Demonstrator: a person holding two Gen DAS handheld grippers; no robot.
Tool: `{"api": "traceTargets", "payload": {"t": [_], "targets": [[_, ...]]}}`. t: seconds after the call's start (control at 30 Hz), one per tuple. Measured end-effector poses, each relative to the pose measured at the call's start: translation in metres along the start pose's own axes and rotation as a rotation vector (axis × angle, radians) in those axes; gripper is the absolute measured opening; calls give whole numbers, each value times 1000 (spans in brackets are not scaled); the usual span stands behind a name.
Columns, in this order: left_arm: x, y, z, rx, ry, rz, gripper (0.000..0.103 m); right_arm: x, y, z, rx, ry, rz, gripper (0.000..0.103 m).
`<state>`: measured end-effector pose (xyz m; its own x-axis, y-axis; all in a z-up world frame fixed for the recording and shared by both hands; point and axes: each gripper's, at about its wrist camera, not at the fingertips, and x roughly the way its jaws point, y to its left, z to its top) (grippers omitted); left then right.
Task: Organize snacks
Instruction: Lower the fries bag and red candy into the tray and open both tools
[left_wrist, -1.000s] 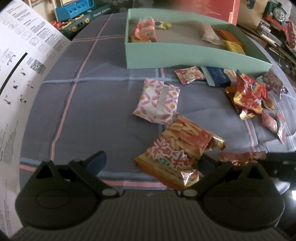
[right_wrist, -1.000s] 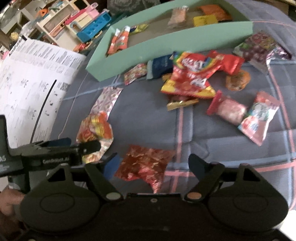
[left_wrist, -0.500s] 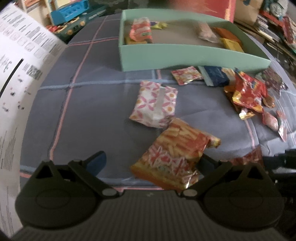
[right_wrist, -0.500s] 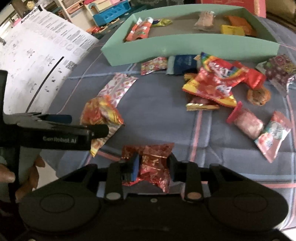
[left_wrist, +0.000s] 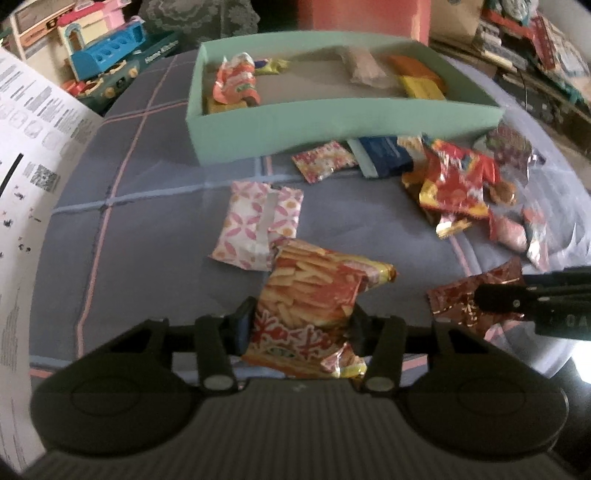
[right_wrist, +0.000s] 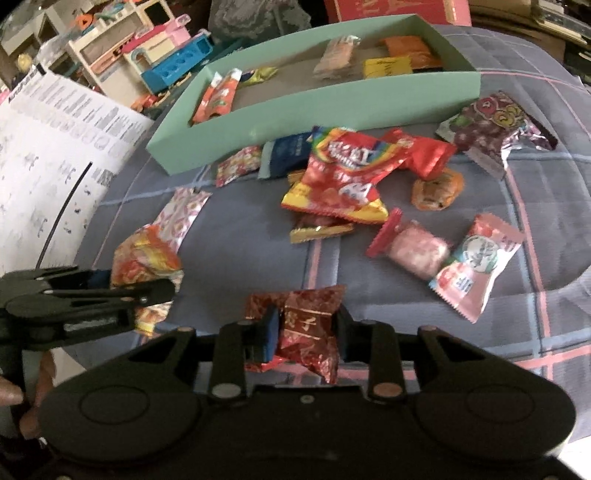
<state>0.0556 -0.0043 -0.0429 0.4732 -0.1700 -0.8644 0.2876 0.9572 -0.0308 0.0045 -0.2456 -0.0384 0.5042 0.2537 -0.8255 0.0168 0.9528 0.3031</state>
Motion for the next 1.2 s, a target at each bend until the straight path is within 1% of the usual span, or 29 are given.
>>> {"api": "traceTargets", "payload": {"t": [0.07, 0.17, 0.27, 0.37, 0.47, 0.57, 0.77, 0.87, 0.97, 1.07, 1.2], "targets": [[-9, 5, 5, -24, -21, -21, 48, -2, -3, 3, 15, -14, 3, 30], [-20, 10, 14, -42, -60, -16, 48, -5, -9, 7, 39, -34, 10, 30], [-25, 16, 25, -69, -76, -21, 48, -11, -15, 13, 61, -57, 16, 30], [-26, 19, 39, -85, -87, -26, 48, -18, -19, 28, 80, -96, 21, 30], [-24, 20, 60, -89, -105, -22, 48, -26, -24, 51, 96, -144, 22, 30], [-25, 19, 87, -77, -148, -10, 48, -30, -26, 83, 97, -194, 18, 30], [-15, 16, 146, -69, -209, 7, 49, -23, -16, 145, 38, -244, -11, 30], [-1, 18, 171, -85, -208, 8, 49, -13, -12, 172, 45, -258, -13, 30], [18, 17, 188, -84, -186, 16, 49, 2, -12, 192, 57, -255, -20, 30], [37, 14, 195, -75, -158, 21, 49, 23, -11, 201, 56, -224, -32, 30], [55, 13, 195, -77, -132, 28, 49, 42, -16, 202, 66, -191, -38, 30]]}}
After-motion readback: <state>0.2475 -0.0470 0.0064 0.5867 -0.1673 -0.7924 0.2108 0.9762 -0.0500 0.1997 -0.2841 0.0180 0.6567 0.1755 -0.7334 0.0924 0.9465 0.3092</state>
